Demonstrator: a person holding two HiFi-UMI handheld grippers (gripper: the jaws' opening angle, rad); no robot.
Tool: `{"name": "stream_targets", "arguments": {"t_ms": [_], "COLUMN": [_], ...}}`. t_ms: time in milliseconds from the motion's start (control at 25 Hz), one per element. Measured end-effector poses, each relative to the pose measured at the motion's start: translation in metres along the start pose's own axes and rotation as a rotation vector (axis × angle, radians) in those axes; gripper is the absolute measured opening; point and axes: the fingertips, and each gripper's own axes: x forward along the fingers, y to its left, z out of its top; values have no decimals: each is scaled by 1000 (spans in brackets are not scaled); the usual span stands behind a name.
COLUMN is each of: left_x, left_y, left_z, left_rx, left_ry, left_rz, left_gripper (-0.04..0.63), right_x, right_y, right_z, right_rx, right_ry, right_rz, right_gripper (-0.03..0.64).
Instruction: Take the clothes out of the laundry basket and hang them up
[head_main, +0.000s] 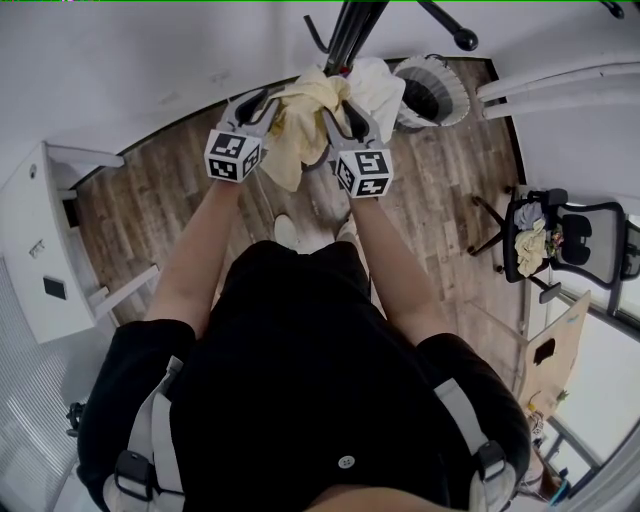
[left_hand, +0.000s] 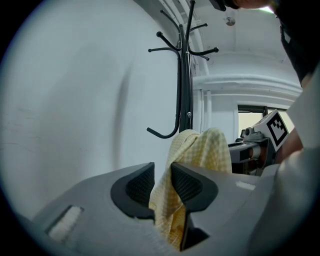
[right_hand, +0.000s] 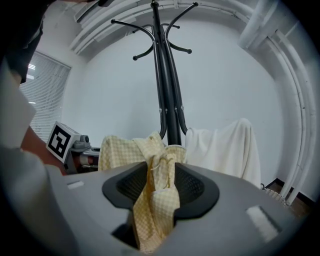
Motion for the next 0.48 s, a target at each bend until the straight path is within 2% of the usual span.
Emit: {"name": "stream_targets", "arguments": {"t_ms": [200, 480], "left_x": [-17, -44], "left_y": [1, 5], "left_z": [-4, -1], "left_rx": [-7, -23], "left_ry": [1, -18], "left_rz": [16, 72], "left_gripper": [141, 146], "right_x": [-5, -14], "right_y": [-1, 1], "right_z": [-3, 5], "right_rx": [1, -8], "right_ry": [11, 3], "right_rz": [4, 20], "right_gripper": [178, 176]}}
